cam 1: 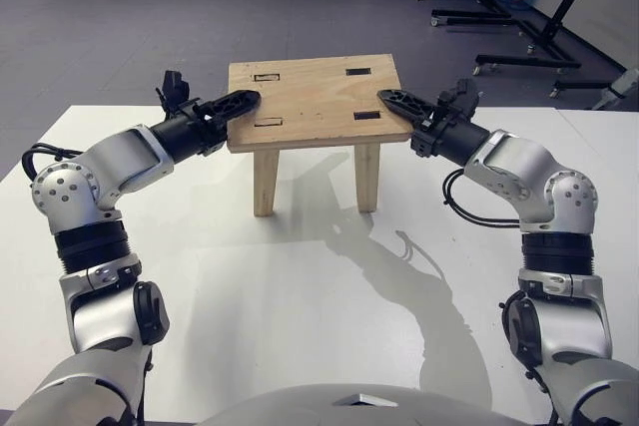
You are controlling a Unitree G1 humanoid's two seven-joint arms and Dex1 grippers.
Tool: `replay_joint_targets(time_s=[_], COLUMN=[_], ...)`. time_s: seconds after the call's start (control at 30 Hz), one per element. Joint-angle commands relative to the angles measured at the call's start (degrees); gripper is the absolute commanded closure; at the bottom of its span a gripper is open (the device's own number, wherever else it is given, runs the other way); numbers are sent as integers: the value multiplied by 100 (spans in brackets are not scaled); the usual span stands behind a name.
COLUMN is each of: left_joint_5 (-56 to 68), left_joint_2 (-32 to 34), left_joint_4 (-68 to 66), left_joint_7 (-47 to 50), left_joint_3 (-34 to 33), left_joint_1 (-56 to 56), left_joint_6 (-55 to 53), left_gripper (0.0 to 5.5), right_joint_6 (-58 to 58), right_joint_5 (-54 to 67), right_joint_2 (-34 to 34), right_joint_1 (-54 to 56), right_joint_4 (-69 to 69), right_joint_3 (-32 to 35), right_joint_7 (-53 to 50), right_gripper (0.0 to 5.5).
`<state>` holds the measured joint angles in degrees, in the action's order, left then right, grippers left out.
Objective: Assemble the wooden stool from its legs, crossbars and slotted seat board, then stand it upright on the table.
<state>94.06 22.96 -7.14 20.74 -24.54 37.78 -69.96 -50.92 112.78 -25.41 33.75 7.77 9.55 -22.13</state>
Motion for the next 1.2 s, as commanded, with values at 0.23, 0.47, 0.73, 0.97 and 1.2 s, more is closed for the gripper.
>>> replay_joint_targets(time_s=[0.23,0.47,0.73,0.97,1.2], left_joint_5=[-385,-535,-677,-671,-501], left_joint_2=[-469,-503,-610,-682,-757], left_joint_4=[-735,-738,-832,-1031,-1076], left_joint_7=[1654,1525,1247,1133,964], left_joint_3=[643,730,693,578,465], left_joint_1=[-158,-313,-367,-186,-16], left_joint_6=[247,211,253,392,502], left_gripper=[346,346,346,319,212], right_joint_6=[-79,83,244,164,151], right_joint_5=[3,-327,-953,-912,-774], right_joint_2=[1051,1161,1307,1448,1540], right_joint_1=[295,-119,221,376,573], right_joint_4=[273,671,717,640,480], right_joint_3=[-624,-593,-337,-86,47], right_joint_7=[-1577,-1955,-1011,-986,-942], right_gripper=[377,377,377,225,122])
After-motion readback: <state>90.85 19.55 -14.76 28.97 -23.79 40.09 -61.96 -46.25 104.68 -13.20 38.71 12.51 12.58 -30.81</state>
